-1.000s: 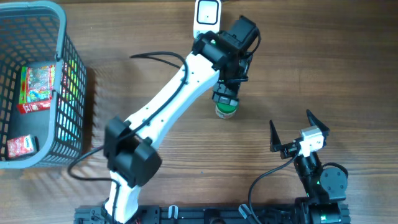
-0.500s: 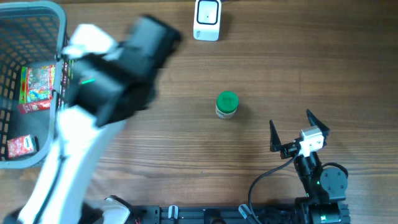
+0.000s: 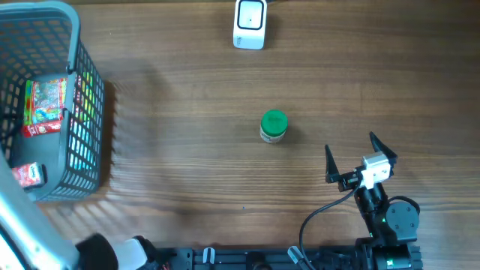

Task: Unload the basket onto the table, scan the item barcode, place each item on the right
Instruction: 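Reach the left gripper into the basket and grasp the mint-green wipes pack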

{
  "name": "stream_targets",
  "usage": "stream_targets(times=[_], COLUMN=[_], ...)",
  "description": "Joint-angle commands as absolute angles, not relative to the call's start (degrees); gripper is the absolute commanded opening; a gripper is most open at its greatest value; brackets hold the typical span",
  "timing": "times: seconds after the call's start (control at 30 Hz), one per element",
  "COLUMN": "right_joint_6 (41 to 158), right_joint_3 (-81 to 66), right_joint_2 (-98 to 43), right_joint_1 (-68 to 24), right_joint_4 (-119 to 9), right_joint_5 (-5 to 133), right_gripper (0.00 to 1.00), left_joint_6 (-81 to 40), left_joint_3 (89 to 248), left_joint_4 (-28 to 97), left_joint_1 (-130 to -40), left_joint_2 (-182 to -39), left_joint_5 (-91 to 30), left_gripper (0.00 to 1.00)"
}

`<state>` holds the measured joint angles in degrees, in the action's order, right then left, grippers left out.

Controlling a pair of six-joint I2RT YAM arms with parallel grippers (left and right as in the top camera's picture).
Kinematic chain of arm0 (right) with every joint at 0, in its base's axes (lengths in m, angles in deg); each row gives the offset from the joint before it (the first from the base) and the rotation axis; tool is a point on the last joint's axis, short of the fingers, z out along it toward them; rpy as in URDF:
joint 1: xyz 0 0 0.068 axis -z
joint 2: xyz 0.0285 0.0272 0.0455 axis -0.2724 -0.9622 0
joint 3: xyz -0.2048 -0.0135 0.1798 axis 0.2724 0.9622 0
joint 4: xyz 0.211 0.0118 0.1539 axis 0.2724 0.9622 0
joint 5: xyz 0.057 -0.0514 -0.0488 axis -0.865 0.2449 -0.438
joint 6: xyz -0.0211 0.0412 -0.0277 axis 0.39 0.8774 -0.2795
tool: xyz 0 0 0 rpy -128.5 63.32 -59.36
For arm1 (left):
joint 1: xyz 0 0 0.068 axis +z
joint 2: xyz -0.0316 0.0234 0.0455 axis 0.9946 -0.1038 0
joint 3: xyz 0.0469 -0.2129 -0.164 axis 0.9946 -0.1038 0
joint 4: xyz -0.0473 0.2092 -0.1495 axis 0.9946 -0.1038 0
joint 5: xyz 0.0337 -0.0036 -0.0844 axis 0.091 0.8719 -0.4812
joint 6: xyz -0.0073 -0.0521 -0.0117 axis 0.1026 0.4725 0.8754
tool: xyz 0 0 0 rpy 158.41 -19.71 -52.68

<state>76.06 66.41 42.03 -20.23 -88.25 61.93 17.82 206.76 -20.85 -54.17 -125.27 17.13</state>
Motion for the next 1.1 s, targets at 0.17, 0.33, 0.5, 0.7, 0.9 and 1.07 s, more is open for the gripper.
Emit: stream_targets(times=[0.17, 0.33, 0.5, 0.7, 0.9, 1.07], right_joint_6=[75.4, 75.4, 75.4, 75.4, 75.4, 75.4], right_joint_3=[66.5, 66.5, 66.5, 66.5, 66.5, 66.5], right_joint_2=[42.3, 42.3, 42.3, 42.3, 42.3, 42.3], right_joint_1=[-20.5, -20.5, -20.5, -20.5, -20.5, -20.5], right_joint_4=[-88.4, -88.4, -88.4, -88.4, -88.4, -88.4], right_joint_5=[62.9, 62.9, 62.9, 62.9, 62.9, 62.9], right_gripper=[1.00, 1.00, 1.00, 1.00, 1.00, 1.00], left_joint_6=[3.4, 3.6, 3.5, 3.9, 10.9, 11.0], left_joint_3=[202.9, 189.4, 175.8, 166.2, 161.4, 156.2], left_joint_4=[-17.8, -10.8, -0.8, 7.5, 7.2, 11.5], left_joint_1=[-47.5, -47.5, -47.6, -47.5, -47.3, -45.2], left_joint_2=[-133.7, -133.8, -133.8, -134.0, -134.0, -134.0], left_joint_5=[0.4, 2.2, 2.8, 3.0, 3.0, 3.0], left_gripper=[1.00, 1.00, 1.00, 1.00, 1.00, 1.00])
